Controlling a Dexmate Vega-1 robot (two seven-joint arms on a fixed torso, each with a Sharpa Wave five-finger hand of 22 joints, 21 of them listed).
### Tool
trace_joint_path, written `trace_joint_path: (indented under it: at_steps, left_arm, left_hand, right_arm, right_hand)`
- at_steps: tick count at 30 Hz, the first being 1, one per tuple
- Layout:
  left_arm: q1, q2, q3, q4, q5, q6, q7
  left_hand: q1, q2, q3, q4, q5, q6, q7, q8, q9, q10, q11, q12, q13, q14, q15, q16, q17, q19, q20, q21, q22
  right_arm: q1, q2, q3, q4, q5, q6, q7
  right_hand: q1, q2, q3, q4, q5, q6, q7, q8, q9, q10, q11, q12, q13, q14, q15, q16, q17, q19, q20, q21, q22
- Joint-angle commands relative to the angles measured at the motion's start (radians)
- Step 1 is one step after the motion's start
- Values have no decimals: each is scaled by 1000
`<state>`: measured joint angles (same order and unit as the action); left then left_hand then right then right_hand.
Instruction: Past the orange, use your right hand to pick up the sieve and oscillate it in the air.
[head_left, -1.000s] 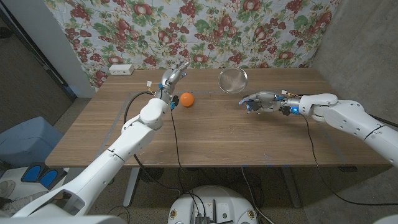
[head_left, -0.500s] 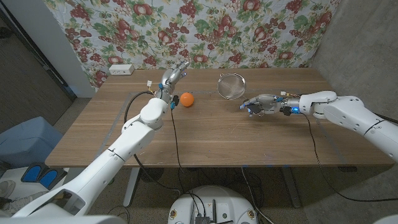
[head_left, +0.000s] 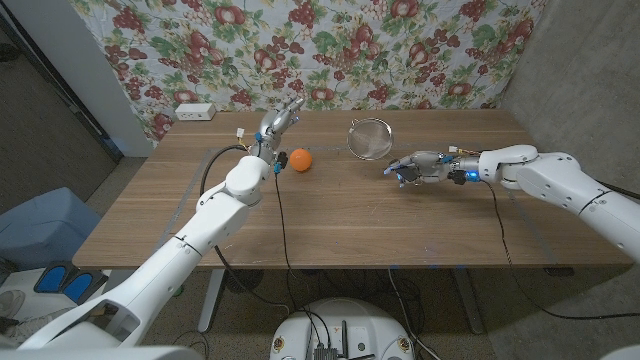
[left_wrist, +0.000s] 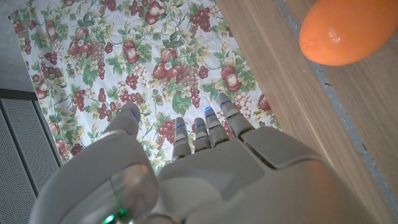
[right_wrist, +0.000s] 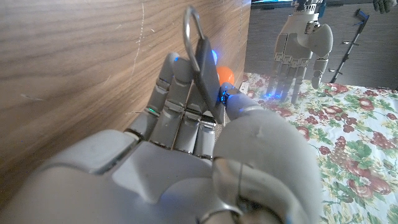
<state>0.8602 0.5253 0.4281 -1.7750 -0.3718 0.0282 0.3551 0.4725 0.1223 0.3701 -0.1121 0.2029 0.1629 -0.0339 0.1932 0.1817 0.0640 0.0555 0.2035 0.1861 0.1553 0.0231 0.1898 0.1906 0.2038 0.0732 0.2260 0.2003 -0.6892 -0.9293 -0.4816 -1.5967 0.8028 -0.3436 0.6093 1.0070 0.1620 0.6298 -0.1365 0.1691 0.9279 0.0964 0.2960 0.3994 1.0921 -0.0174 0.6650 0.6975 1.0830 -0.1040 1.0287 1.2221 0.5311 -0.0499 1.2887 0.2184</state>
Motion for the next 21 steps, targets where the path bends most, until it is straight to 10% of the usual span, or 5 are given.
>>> trace_joint_path:
  at_steps: [1, 10, 21]
  left_arm:
    - [-13, -4, 3, 19, -8, -4, -8]
    - [-18, -9, 5, 29, -9, -12, -10]
    - [-19, -11, 8, 26, -7, -15, -8]
  left_hand:
    - [-11, 1, 4, -6, -4, 8, 3, 1, 0, -4, 6, -2, 3, -4, -1, 0, -1, -1, 0, -3, 1]
    - [-15, 2, 5, -8, -5, 8, 4, 0, 0, -4, 6, -2, 3, -3, -1, 0, -1, -2, 1, -2, 1]
    - [-20, 4, 7, -9, -6, 7, 3, -1, 1, -2, 6, -1, 3, -3, -2, 1, -1, -1, 1, -1, 1]
  right_arm:
    - [-43, 49, 48, 50, 37, 134, 10]
    - [-60, 78, 75, 87, 57, 225, 49]
    - [-71, 90, 91, 103, 70, 274, 77]
  right_hand:
    - [-6, 13, -1, 25, 10, 25, -12, -1, 19, 36, -65, -16, 2, 52, -113, -13, -3, -29, -125, 9, -10]
    - [-46, 4, -21, 48, 23, 11, -78, 3, 52, 4, -82, -40, 13, 14, -116, -35, -6, -75, -146, 5, -27]
    - [-57, 4, -28, 53, 30, 9, -87, 4, 62, -8, -87, -53, 17, -3, -117, -55, -15, -92, -147, 4, -31]
